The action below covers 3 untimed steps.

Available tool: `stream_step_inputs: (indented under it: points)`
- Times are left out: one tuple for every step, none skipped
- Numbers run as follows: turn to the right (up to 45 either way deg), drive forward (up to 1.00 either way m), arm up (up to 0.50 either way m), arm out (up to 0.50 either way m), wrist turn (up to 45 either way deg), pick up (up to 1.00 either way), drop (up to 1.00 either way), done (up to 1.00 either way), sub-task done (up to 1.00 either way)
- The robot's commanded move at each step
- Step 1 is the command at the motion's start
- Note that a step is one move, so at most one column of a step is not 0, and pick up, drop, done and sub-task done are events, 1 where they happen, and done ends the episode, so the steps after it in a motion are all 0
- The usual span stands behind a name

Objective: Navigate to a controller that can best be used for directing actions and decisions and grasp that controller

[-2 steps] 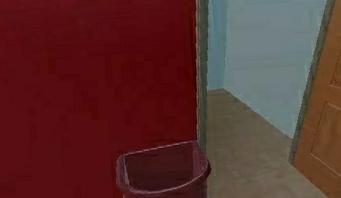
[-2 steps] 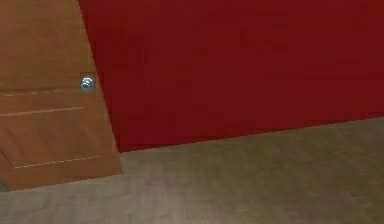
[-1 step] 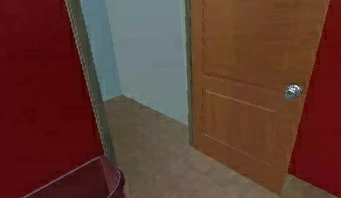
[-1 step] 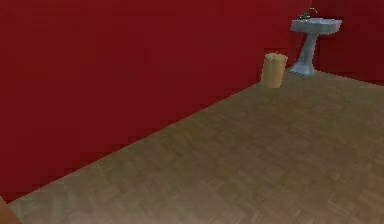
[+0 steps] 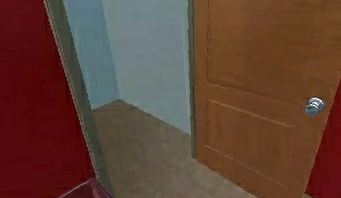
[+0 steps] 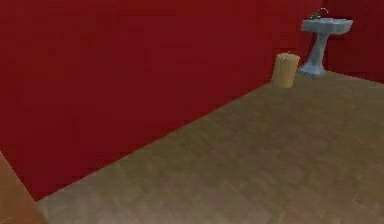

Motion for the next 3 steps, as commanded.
stream_step_inputs:
  points:
    - [6.0,0.00,0.00,0.00,0.0,0.00,0.00,0.00,0.00]
    - [0.0,0.50,0.00,0.00,0.0,0.00,0.00,0.00,0.00]
    - [-12.0,0.00,0.00,0.00,0.0,0.00,0.00,0.00,0.00]
